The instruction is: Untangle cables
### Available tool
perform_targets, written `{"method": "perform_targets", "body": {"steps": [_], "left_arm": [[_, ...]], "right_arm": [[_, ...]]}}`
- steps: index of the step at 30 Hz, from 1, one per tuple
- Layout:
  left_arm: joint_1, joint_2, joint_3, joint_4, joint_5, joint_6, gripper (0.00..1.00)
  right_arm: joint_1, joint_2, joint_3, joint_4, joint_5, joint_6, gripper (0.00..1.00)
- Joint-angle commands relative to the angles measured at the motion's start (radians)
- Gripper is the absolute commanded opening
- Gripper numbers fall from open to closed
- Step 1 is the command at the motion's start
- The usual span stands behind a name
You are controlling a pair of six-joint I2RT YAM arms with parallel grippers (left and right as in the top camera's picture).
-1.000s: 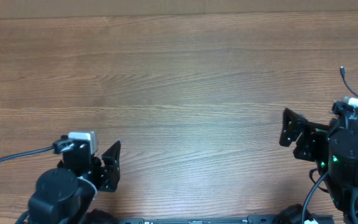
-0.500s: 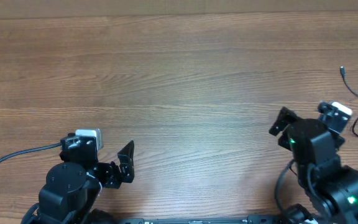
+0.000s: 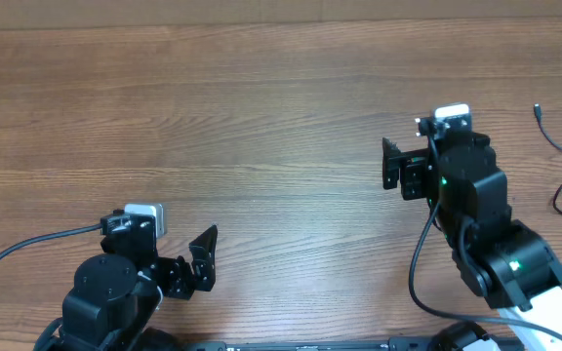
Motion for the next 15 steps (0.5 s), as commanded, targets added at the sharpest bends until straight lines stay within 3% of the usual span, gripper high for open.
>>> {"method": "perform_targets", "body": {"steps": [1, 15], "left_arm": [[0.005, -0.005, -0.006, -0.002, 0.014, -0.014, 1.0], [0.005, -0.004, -0.006, -0.026, 0.015, -0.013, 1.0]], "right_arm": [[-0.056, -0.008, 0.006, 0.031, 0.039, -0.106, 1.0], [-0.14, -0.015, 0.006, 0.002, -0.021, -0.106, 1.0]]}}
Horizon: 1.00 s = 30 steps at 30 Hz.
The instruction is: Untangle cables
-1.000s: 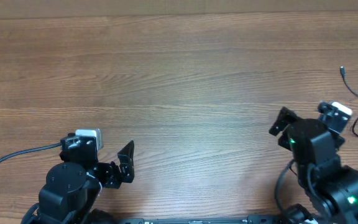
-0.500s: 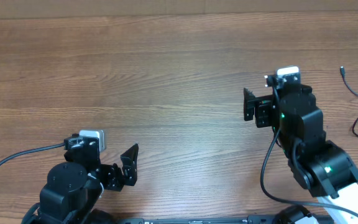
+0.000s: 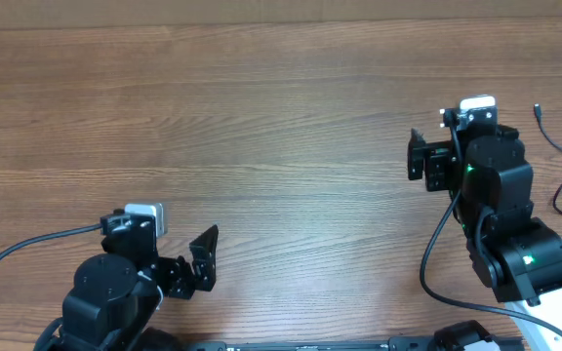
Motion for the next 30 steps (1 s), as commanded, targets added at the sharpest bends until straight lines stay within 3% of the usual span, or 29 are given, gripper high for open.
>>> {"method": "perform_targets", "body": {"steps": [1, 30], "left_arm": [[0.005, -0.003, -0.006, -0.034, 0.009, -0.009, 1.0], [0.005, -0.003, -0.006, -0.072, 0.009, -0.009, 1.0]], "right_arm": [[-0.002, -0.009, 0.006, -0.003, -0.007, -0.008, 1.0], [-0.002, 0.166, 0.006, -0.014, -0.008, -0.008, 1.0]]}}
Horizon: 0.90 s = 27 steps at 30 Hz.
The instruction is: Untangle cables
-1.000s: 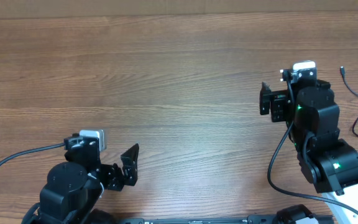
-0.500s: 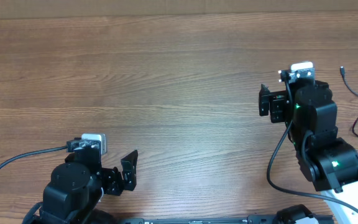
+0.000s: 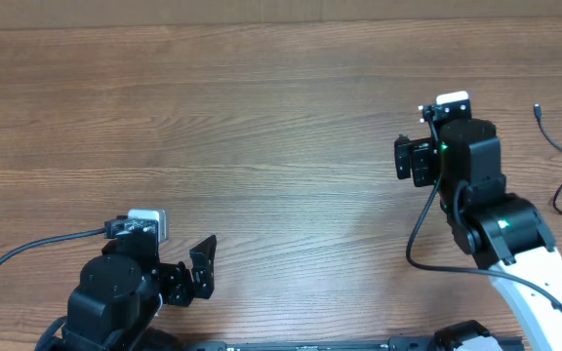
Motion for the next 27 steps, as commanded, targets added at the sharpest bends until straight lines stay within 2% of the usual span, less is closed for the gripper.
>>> {"method": "perform_targets", "body": {"steps": [1, 3, 9, 13, 18, 27], "left_arm": [[0.005, -0.003, -0.005, -0.001, 0.009, -0.006, 1.0], [0.005, -0.003, -0.005, -0.001, 0.009, -0.006, 1.0], [0.005, -0.003, -0.005, -0.001, 0.009, -0.006, 1.0], [0.005, -0.003, -0.005, -0.001, 0.009, -0.006, 1.0], [0.005, -0.003, -0.005, -0.001, 0.009, -0.006, 1.0], [0.005, -0.003, -0.005, -0.001, 0.009, -0.006, 1.0]], "right_arm": [[-0.003, 0.023, 0.006, -0.02, -0.005, -0.002, 1.0], [-0.002, 0.02, 0.006, -0.035, -0.029, 0.0, 1.0], [-0.002, -0.102, 0.005, 0.011, -0.271, 0.006, 1.0], [-0.013, -0.212, -0.011, 0.064, -0.267, 0.139, 1.0], [-0.115, -0.406, -0.104, 0.171, -0.269, 0.304, 1.0], [-0.208, -0.706, -0.334, 0.21, -0.279, 0.322, 1.0]]}}
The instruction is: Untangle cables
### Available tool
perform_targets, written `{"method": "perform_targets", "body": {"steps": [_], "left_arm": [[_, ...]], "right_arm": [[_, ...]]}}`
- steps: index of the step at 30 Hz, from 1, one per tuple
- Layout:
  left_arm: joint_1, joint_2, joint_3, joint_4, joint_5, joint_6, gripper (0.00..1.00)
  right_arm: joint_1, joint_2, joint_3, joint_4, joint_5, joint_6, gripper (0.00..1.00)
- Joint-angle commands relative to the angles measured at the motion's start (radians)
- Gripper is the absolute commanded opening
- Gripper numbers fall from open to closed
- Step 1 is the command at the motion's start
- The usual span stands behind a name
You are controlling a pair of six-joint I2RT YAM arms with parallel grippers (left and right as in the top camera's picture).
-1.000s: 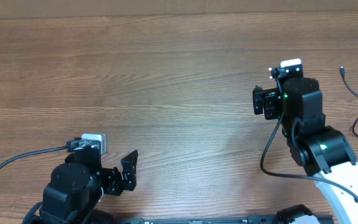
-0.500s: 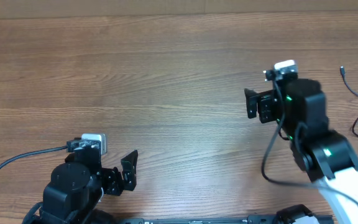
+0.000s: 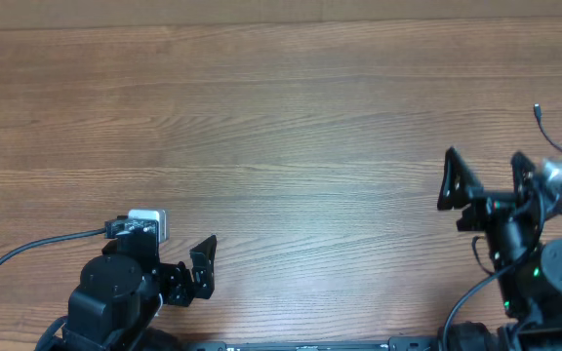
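Thin black cables [image 3: 557, 141] lie at the table's right edge, with small plug ends [image 3: 538, 111] pointing toward the far side; part of them runs out of view. My right gripper [image 3: 486, 178] stands just left of them near the front right corner, open, its two fingers spread wide with nothing between them. My left gripper [image 3: 201, 265] rests low at the front left, far from the cables, open and empty.
The wooden table [image 3: 261, 127] fills the view. A thick black lead [image 3: 27, 249] runs from the left arm's wrist off the left edge. The right arm's base [image 3: 554, 292] sits in the front right corner next to the cables.
The right arm has drawn back toward the front right corner. Its gripper, earlier turned sideways further left and further back, now faces the far side with fingers spread. The left arm has not moved.
The right gripper was over the table's right-middle, turned sideways. It then stood slightly further right, nearer the cables, then back a little left. Now it sits near the front right corner, open. The cables lie unchanged and the left arm barely shifted.
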Motion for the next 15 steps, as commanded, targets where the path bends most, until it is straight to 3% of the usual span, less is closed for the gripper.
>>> {"method": "perform_targets", "body": {"steps": [1, 8, 15], "left_arm": [[0.005, -0.003, -0.004, 0.0, 0.009, -0.006, 0.99], [0.005, -0.003, -0.004, 0.0, 0.009, -0.006, 1.0], [0.005, -0.003, -0.004, 0.0, 0.009, -0.006, 1.0]], "right_arm": [[-0.021, -0.098, -0.095, 0.01, -0.01, 0.026, 1.0], [-0.026, -0.335, -0.319, 0.085, -0.012, 0.026, 1.0], [-0.026, -0.426, -0.452, 0.166, -0.05, 0.027, 1.0]]}}
